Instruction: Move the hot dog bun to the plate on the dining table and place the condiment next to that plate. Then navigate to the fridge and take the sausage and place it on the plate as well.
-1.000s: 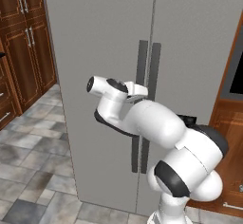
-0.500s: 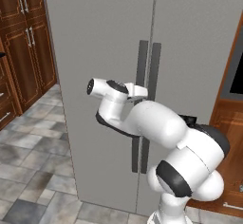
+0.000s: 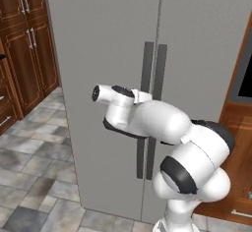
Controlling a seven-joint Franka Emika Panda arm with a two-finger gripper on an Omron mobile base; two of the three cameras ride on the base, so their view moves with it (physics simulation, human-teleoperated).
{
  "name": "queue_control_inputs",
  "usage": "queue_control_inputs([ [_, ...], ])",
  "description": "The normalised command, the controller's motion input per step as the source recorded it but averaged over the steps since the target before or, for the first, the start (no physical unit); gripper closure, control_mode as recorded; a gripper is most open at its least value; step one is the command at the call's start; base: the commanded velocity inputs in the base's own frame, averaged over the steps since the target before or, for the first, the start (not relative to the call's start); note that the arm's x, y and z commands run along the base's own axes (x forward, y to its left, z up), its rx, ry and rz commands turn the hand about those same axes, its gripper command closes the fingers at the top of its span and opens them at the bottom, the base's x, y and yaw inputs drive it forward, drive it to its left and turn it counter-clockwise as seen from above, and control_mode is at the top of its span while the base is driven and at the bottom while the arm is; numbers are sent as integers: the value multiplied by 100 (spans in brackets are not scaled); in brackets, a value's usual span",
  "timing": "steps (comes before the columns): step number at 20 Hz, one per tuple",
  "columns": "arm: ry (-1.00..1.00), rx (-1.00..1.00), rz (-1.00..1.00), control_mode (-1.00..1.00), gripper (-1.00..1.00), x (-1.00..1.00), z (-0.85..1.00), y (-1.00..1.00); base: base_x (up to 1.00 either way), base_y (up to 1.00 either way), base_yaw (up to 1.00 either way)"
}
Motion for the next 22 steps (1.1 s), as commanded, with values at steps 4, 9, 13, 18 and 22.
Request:
queue_control_inputs([
  [4, -1, 0, 0, -100, -100, 38, -25, -5, 0, 0, 0],
  [9, -5, 0, 0, -100, 100, 8, -5, -2, 0, 0, 0],
  [13, -11, 0, 3, -100, 100, -9, 2, 5, 0, 0, 0],
  [18, -15, 0, 7, -100, 100, -47, 9, 38, 0, 0, 0],
  [22, -11, 0, 9, -100, 100, -66, 23, 52, 0, 0, 0],
])
